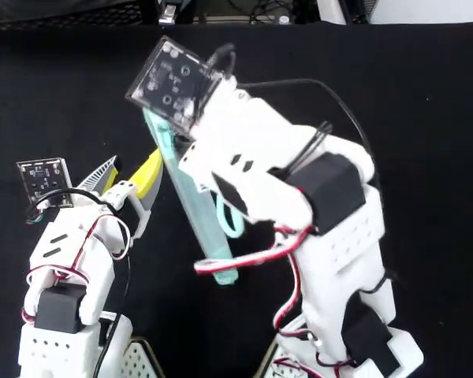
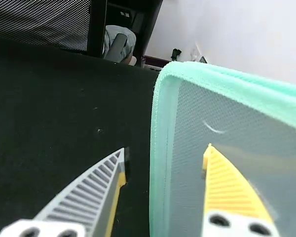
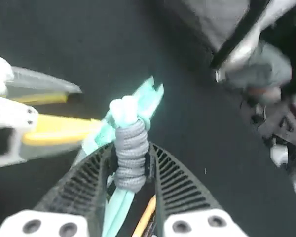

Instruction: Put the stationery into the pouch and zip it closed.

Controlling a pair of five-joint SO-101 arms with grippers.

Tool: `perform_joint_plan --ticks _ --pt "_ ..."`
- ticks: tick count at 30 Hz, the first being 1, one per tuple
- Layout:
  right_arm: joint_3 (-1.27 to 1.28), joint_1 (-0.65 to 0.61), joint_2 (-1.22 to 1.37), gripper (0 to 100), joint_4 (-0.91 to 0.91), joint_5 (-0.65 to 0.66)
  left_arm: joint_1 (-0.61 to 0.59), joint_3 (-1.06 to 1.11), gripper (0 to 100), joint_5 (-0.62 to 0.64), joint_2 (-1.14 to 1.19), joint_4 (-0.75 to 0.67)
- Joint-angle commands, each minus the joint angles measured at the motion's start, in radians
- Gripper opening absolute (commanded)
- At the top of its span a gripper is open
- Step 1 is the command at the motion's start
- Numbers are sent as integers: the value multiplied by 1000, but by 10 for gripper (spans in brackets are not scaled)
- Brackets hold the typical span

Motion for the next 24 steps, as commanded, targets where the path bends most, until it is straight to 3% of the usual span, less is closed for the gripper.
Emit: perform_joint_plan --ticks 1,12,17,24 --pt "31 43 -4 11 -41 -8 -7 -28 260 0 5 -8" --pt "-10 49 35 11 -216 -14 -4 -28 261 2 -3 -6" --pt "-22 48 116 11 -262 -14 -10 -39 261 63 -5 -3" --pt "-211 3 174 11 -186 -49 -2 -134 261 69 -5 80"
